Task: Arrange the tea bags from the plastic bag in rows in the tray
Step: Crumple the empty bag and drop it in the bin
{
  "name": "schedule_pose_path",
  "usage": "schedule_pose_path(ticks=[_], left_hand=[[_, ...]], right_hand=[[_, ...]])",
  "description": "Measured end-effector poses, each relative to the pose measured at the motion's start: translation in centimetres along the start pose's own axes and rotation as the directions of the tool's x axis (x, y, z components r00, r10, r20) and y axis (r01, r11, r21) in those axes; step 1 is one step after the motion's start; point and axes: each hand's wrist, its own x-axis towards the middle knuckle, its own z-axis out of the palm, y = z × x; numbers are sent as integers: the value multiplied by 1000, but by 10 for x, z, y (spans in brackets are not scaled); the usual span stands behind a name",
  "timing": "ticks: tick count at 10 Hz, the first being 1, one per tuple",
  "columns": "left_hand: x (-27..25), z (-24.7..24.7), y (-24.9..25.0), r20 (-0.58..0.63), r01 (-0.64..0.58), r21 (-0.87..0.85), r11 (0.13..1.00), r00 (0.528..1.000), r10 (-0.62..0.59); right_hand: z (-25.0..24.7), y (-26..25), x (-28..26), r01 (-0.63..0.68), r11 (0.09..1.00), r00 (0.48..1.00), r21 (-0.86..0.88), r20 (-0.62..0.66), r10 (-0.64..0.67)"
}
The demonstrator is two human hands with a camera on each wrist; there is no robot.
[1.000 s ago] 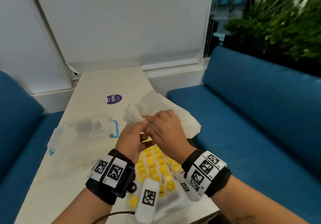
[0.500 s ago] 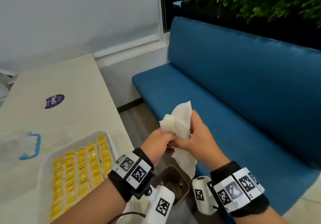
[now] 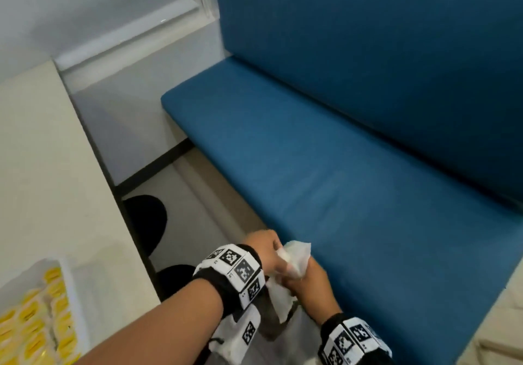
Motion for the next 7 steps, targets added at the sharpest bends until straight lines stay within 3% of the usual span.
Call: schedule_pose_path(ticks=[1, 2, 3, 4, 5, 7], left_hand=[[44, 12, -19, 91, 44, 239, 970, 994, -67], [81, 36, -43, 142, 71, 397, 915, 980, -138], [100, 58, -64, 178, 67, 477, 876, 969, -171], [108, 67, -75, 183, 54, 513, 857, 968, -171], [109, 67, -74, 166, 92, 496, 863, 966, -198], [98, 53, -41, 127, 66, 391, 918, 984, -125]], right_hand=[[23, 40, 32, -94, 995, 996, 21, 10, 94], [43, 80, 57, -136, 990, 991, 30, -8, 137], [55, 124, 75, -137, 988, 988, -73, 64, 142], [59, 159, 86, -216, 963, 970, -164, 81, 231], [48, 198, 83, -361, 890, 908, -279, 111, 403], [5, 228, 47, -484, 709, 795, -513, 81, 601]])
